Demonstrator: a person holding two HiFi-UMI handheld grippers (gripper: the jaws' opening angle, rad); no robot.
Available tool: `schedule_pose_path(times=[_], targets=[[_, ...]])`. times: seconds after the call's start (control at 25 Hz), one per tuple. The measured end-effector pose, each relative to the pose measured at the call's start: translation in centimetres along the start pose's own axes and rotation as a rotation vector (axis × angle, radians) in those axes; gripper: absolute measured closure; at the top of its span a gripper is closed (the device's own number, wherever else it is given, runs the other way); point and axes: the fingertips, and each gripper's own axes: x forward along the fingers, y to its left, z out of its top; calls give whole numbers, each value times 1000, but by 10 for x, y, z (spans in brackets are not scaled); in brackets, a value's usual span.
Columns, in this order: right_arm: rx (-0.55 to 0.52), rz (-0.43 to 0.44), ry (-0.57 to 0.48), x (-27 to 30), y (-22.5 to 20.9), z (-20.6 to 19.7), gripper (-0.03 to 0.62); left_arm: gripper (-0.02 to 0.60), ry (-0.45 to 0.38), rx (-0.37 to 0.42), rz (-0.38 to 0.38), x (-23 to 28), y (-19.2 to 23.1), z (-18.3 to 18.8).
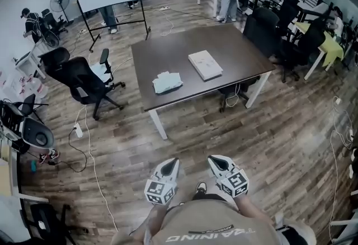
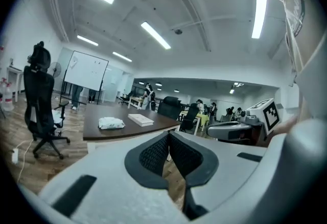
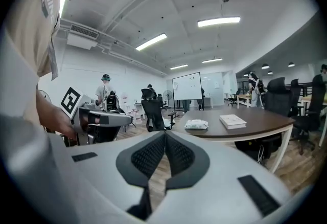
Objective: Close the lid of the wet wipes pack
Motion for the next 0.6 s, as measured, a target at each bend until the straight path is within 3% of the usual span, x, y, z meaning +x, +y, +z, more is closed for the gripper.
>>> schedule_pose_path(times=[0.12, 0.28, 0.44, 0.6], targets=[[-17, 39, 0, 13, -30, -3, 579, 571, -25, 61, -35, 35, -14, 20], [-43, 88, 14, 28, -59, -4, 579, 571, -23, 54, -21, 69, -19, 23], [-13, 157, 34, 43, -60, -11, 579, 571, 15, -17, 33, 72, -2, 14], [-27, 224, 75, 60, -66, -31, 579, 571, 41, -39, 67, 82, 11, -3]])
